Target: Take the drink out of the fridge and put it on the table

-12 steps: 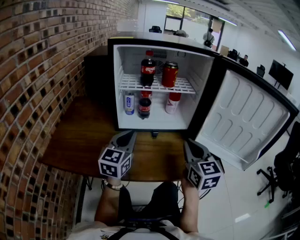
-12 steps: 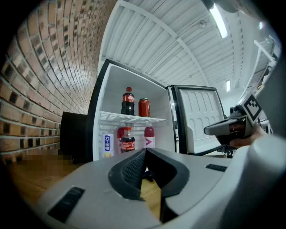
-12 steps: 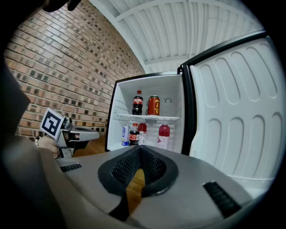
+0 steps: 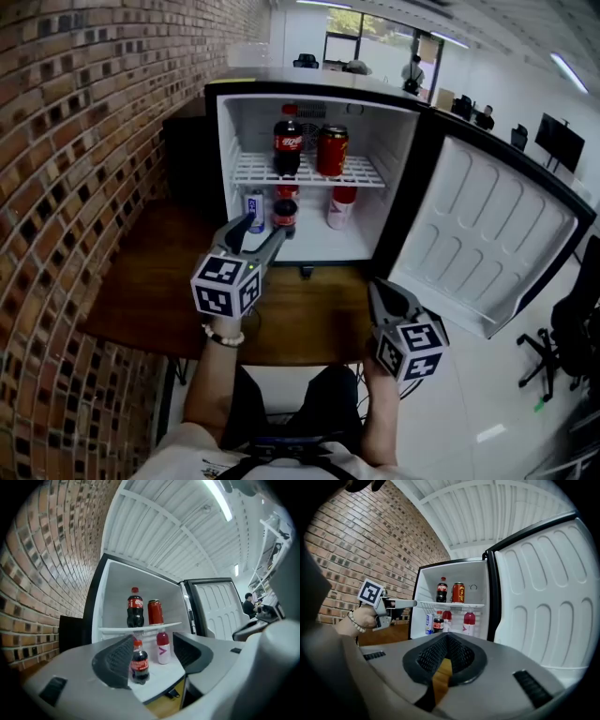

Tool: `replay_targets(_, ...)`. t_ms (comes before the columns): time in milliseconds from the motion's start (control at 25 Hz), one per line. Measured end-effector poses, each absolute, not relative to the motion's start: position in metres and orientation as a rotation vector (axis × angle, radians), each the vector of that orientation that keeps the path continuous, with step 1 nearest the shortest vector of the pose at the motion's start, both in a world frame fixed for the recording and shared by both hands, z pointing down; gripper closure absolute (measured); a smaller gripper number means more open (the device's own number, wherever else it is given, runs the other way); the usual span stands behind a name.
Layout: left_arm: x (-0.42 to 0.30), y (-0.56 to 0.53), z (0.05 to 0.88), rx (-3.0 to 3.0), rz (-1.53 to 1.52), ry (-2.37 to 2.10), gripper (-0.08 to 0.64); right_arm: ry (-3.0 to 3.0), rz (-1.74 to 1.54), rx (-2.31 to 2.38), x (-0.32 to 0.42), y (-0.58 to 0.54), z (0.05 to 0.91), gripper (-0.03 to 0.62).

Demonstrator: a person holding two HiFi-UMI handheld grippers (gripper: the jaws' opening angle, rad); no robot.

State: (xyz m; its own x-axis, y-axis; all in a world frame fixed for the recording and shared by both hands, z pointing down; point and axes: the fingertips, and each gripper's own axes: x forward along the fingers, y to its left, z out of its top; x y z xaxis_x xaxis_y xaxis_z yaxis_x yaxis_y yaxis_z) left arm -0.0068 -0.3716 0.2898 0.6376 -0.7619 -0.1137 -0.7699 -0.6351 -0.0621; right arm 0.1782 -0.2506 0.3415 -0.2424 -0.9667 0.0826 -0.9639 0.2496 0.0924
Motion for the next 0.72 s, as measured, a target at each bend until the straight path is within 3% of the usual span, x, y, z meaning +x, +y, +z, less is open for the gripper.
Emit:
replay_targets(240,0.013,-0.41,0.23,-2.745,0.193,1.259,0.145,-2.393,-0.042,1.861,0.182,-0.25,0.34,0.575)
replay_targets(720,0.05,-0.506,0.173,-2.756,0.075,1.335,0.097,-2.385,-0.03,1.91,0.204,-0.246,0.339,0.575)
